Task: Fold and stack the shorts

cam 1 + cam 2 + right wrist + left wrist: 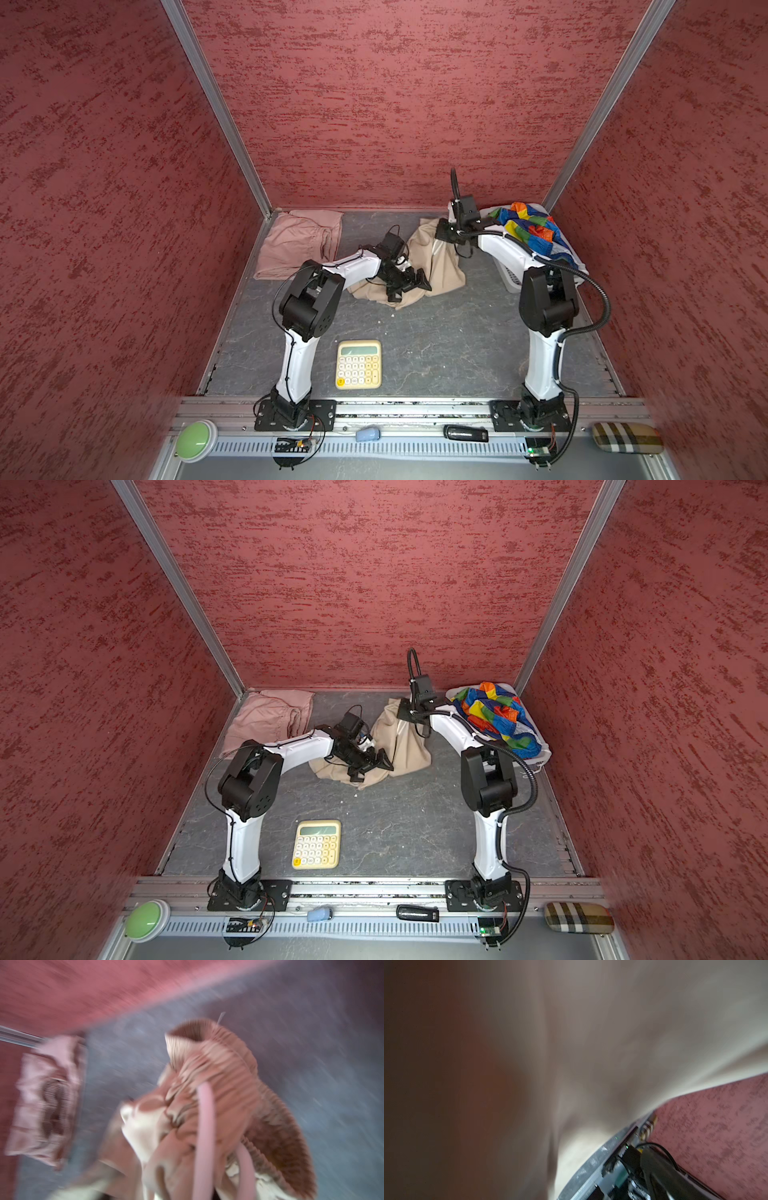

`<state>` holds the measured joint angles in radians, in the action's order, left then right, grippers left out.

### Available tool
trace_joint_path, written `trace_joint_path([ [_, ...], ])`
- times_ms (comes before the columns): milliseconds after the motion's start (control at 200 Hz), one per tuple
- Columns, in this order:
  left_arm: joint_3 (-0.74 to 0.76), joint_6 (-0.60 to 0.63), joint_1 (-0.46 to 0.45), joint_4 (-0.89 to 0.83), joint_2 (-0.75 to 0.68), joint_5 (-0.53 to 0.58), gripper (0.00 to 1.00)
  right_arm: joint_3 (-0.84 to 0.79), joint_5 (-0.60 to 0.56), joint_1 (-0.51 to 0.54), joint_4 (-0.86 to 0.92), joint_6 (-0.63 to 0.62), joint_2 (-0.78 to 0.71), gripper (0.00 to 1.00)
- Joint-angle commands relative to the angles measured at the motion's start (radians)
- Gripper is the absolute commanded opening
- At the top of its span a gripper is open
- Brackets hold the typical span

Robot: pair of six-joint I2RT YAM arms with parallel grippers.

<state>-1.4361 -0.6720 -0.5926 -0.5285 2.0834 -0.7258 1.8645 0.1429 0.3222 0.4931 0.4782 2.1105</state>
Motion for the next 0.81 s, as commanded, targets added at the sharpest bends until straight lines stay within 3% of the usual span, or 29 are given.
trace_joint_path([
  [0, 0.022, -0.209, -0.064, 0.270, -0.029, -0.101, 0.99, 0.214, 0.024, -0.009, 0.127, -0.003, 0.136, 0.26],
  [50, 0.052, -0.276, -0.067, 0.367, -0.085, -0.126, 0.99, 0.300, 0.017, -0.009, 0.197, -0.023, 0.174, 0.52],
  [105, 0.076, -0.309, -0.047, 0.418, -0.162, -0.142, 0.99, 0.309, 0.011, -0.009, 0.213, -0.048, 0.156, 0.71],
  [190, 0.083, -0.276, 0.036, 0.356, -0.282, -0.126, 0.99, 0.210, 0.006, -0.018, 0.179, -0.065, 0.050, 0.98],
  [336, 0.060, -0.207, 0.221, 0.242, -0.407, -0.156, 0.99, -0.071, 0.029, -0.019, 0.118, -0.056, -0.189, 0.99],
  [486, 0.054, -0.134, 0.359, 0.147, -0.422, -0.134, 0.99, -0.502, 0.105, 0.021, -0.047, 0.050, -0.434, 0.99],
  [646, -0.007, -0.050, 0.373, 0.084, -0.304, -0.117, 0.99, -0.772, 0.137, 0.142, -0.166, 0.145, -0.545, 0.99],
  [801, -0.132, 0.090, 0.364, -0.052, -0.135, 0.007, 0.99, -0.892, 0.115, 0.236, -0.230, 0.205, -0.563, 0.99],
])
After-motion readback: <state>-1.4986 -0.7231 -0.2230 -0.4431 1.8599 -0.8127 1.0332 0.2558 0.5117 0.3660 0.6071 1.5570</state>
